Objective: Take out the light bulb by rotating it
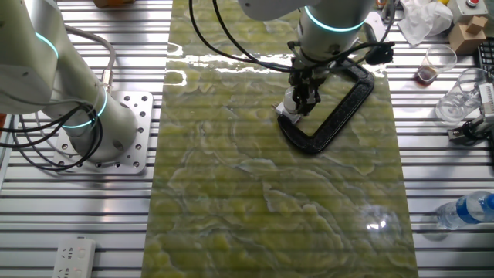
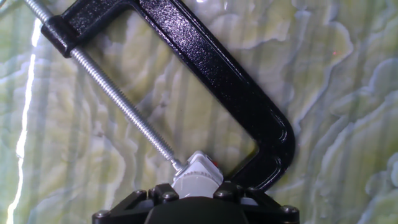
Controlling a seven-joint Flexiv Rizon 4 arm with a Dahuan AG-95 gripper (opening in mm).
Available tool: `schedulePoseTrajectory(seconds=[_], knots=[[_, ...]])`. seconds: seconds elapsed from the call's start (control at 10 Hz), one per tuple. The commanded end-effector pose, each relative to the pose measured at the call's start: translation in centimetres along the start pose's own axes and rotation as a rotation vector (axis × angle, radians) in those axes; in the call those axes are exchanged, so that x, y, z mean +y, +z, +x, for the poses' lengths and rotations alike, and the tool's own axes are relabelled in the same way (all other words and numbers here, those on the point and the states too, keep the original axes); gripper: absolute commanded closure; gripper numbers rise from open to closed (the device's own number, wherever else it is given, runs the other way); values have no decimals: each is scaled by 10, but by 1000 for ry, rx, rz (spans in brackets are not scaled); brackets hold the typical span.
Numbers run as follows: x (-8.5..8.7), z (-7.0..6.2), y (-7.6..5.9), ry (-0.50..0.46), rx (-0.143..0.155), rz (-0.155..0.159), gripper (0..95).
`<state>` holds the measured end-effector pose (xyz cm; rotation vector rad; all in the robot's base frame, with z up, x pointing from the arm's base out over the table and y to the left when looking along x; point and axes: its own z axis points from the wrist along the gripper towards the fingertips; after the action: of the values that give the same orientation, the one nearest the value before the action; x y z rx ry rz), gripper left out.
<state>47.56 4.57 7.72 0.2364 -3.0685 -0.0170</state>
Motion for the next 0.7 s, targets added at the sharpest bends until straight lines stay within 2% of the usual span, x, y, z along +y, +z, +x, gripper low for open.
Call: schedulePoseTrajectory(seconds=[0.1,0.6,0.7], knots=[[0,0,0,-28,-1,-4,950],[0,1,0,-229,-1,-1,950],[0,1,0,-299,1,-1,950]])
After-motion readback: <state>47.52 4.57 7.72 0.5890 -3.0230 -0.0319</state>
